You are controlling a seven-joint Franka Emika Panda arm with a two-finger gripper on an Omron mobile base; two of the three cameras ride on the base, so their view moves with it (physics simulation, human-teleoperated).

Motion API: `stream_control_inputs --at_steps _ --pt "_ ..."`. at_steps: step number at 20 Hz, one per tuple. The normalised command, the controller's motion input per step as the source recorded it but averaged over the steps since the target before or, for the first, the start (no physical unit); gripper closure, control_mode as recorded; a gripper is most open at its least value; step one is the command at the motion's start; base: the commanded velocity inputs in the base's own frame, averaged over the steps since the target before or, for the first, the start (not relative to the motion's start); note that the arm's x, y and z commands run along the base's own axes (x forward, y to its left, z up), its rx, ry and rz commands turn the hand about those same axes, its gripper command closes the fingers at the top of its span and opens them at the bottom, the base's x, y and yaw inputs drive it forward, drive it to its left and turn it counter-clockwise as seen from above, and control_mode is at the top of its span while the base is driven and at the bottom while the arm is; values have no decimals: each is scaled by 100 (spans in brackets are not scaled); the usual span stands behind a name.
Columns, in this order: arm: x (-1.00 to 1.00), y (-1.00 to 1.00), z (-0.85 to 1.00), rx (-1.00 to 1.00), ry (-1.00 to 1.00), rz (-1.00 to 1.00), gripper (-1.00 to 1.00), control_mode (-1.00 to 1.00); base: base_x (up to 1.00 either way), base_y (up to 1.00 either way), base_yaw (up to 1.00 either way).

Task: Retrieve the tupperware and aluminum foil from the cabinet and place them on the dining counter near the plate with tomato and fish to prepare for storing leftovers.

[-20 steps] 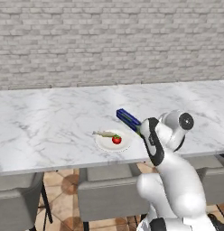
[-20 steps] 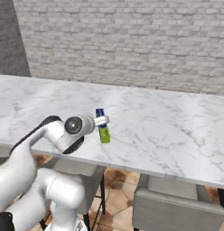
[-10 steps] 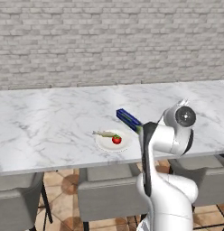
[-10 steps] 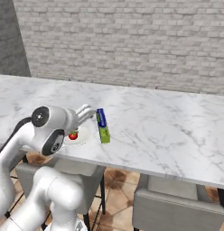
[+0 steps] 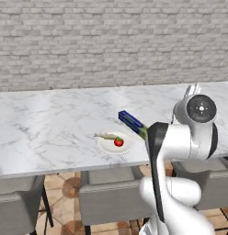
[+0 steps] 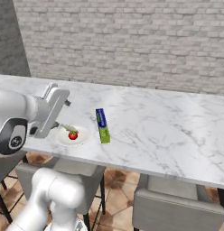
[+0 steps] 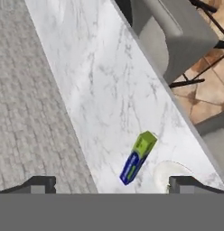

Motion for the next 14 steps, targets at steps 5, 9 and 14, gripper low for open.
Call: stream_control_inputs --at_steps 5,9,14 --pt "-40 15 13 -12 0 10 -100 100 -60 21 19" --pt "0 0 0 0 0 0 -100 100 -100 50 46" --pt "0 0 0 0 0 0 -100 100 -95 88 65"
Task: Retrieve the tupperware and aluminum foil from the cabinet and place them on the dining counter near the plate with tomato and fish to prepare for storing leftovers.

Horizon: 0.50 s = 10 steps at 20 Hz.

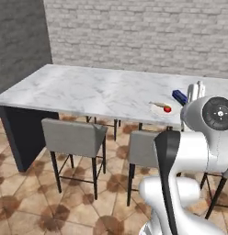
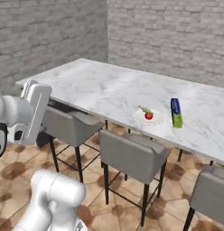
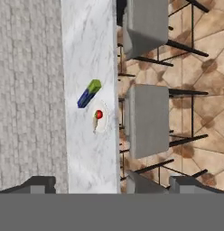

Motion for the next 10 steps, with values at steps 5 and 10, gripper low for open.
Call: stream_control_inputs --at_steps 5,10 --pt "0 0 0 0 0 0 -100 100 -18 100 66" --pt "0 0 0 0 0 0 -100 100 16 100 50"
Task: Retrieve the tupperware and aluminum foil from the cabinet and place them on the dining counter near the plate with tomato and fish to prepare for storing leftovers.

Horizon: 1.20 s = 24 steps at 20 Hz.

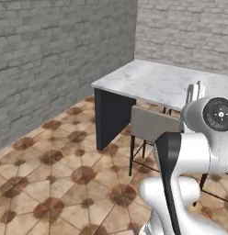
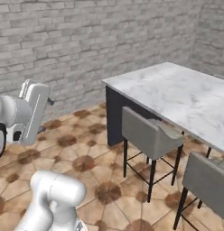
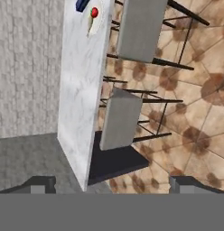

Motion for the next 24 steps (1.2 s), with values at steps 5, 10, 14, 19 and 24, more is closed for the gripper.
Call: stream_control_inputs --at_steps 5,10,14,19,24 --pt "0 0 0 0 0 0 -100 100 66 100 35" --pt "0 0 0 0 0 0 -100 100 100 86 21" --pt "0 0 0 0 0 0 -100 100 100 75 11" --pt "0 0 0 0 0 0 -100 100 100 65 8" --pt "0 0 0 0 0 0 -100 100 100 29 -8"
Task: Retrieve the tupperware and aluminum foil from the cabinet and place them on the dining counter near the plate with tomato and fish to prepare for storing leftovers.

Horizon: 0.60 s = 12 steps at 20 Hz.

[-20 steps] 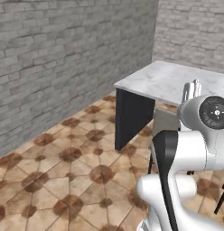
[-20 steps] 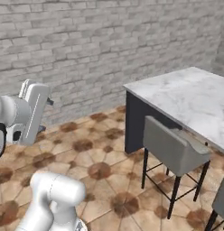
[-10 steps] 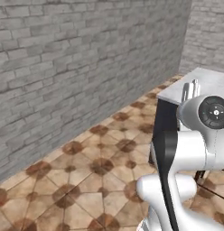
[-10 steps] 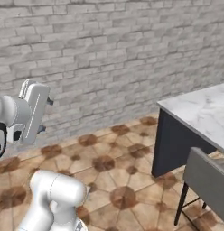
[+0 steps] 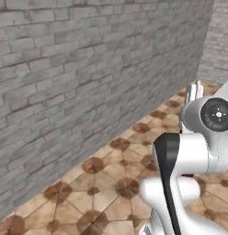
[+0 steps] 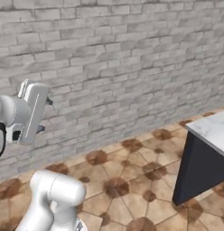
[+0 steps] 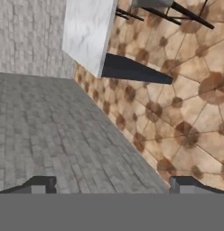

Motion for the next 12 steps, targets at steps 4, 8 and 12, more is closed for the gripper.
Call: stream_control_inputs --at_steps 4,8,12 --pt "0 0 0 0 0 0 -100 100 100 17 -30" --pt "0 0 0 0 0 0 -100 100 100 12 -37" --pt "0 0 0 0 0 0 -100 100 100 13 -40"
